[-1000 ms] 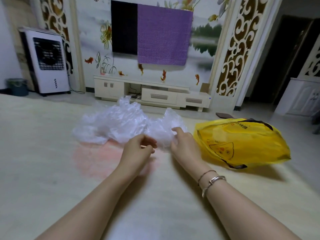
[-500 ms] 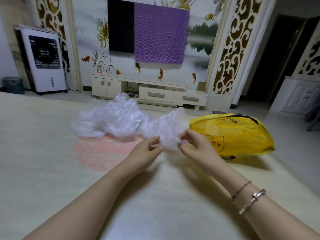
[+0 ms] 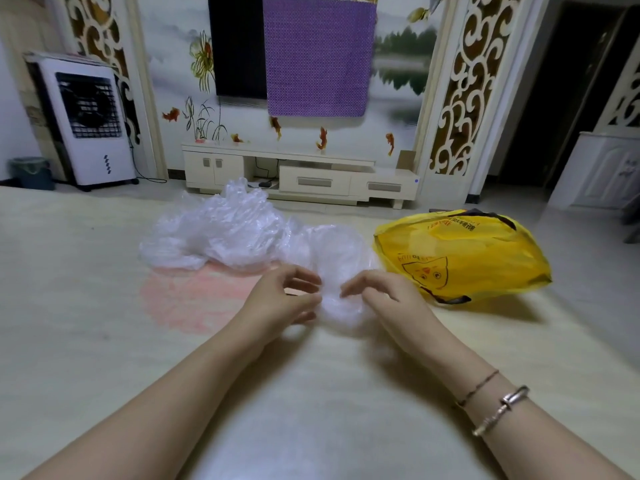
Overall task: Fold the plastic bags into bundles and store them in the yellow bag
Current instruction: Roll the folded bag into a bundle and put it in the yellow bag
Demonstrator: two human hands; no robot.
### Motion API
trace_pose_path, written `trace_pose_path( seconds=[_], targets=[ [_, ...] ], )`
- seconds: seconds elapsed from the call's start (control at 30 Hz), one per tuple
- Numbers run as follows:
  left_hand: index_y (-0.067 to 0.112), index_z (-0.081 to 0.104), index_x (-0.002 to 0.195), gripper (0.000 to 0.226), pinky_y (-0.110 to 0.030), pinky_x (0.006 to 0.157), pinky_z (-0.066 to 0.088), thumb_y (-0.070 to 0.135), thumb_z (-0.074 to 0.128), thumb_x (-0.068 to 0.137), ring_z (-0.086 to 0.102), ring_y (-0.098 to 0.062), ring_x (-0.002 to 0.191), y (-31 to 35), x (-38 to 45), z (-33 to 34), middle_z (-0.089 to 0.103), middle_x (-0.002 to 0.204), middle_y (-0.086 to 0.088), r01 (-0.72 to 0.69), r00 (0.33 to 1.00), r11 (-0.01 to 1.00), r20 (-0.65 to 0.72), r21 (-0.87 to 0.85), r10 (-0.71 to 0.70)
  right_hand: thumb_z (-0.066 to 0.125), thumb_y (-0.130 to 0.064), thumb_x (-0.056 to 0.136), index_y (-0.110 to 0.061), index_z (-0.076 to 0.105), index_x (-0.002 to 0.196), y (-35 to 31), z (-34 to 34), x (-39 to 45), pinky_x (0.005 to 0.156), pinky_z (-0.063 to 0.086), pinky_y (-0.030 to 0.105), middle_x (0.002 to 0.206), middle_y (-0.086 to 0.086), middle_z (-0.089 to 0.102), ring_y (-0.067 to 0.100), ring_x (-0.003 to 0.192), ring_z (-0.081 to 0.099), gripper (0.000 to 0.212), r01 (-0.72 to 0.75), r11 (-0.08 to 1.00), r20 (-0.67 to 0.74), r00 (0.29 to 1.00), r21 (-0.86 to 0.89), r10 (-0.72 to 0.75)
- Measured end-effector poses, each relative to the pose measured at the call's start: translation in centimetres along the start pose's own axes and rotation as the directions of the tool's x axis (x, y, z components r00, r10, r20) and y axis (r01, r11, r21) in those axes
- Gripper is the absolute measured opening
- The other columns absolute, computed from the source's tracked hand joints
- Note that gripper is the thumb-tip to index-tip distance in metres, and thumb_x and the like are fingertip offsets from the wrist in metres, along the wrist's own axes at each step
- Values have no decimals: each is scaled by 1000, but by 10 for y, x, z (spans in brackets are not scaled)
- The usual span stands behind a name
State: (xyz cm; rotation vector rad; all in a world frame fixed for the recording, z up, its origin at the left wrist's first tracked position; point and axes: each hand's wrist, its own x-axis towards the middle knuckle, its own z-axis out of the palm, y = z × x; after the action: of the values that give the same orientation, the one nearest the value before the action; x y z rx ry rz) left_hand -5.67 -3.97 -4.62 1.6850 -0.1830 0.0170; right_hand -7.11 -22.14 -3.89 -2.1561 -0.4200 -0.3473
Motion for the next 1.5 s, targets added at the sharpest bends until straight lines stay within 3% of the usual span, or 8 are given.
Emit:
trace_pose_path(
  seconds=[0.13,0.3,0.43,0.57,0.97,1.13,1.37,1.5],
  targets=[
    [12,68,89,24,-20,63,55,-10,59,87,65,-7,72,1,3,5,68,97,-7,-50,997,998,52,-37,52,63,-23,88,-21,55,124,16,13,13,80,46,21,110,-4,49,6,74,52,37,-32,962,-81,997,-272,10],
    [9,61,104,33,-27,76,58,-9,38,90,70,-13,76,-5,9,8,69,95,-12,-17,991,998,129,-61,24,67,-26,85,-24,69,81,16,14,18,81,46,45,86,-4,56,19,85,55,5,-65,936,-222,975,-347,-14],
    [18,58,115,34,-17,82,46,3,44,88,62,-8,95,-11,16,6,67,107,3,-240,971,886,120,397,209,70,-22,85,-25,69,80,-1,-2,12,80,43,20,89,-10,64,7,90,59,6,13,995,-391,919,-103,-52],
    [16,57,122,34,-7,86,37,3,46,92,56,-4,113,-11,24,0,62,121,6,-258,965,848,89,463,245,71,-19,86,-22,71,84,-4,-6,9,74,41,9,87,-10,70,-1,87,62,3,-1,996,-370,928,89,34],
    [12,63,94,12,-26,75,47,5,53,94,57,-14,81,31,-8,-7,64,96,-5,-88,995,931,-74,-355,66,46,3,94,-11,57,80,-18,-22,1,66,52,28,86,6,65,14,80,64,23,-30,705,-195,952,709,236],
    [11,60,116,46,-38,77,58,29,73,75,69,-23,91,28,-13,2,68,109,-12,71,990,929,137,-363,-22,48,9,91,-4,57,82,-20,-16,-5,75,52,26,91,6,69,16,89,65,19,-15,800,-92,992,599,88],
    [8,66,87,18,-34,80,55,-10,65,82,61,-24,88,29,-10,-3,61,89,-12,-94,995,908,-62,-409,74,70,-19,85,-17,52,116,-21,-4,-4,71,48,15,111,-7,58,10,99,57,36,-176,932,-162,958,317,236],
    [13,67,84,19,-30,73,56,-5,68,75,65,-19,85,32,-12,-2,66,88,-7,-184,983,881,-98,-437,156,73,-36,82,-10,61,94,-18,5,-6,58,41,18,84,0,59,11,74,55,32,-272,926,-7,959,262,284]
  ],
)
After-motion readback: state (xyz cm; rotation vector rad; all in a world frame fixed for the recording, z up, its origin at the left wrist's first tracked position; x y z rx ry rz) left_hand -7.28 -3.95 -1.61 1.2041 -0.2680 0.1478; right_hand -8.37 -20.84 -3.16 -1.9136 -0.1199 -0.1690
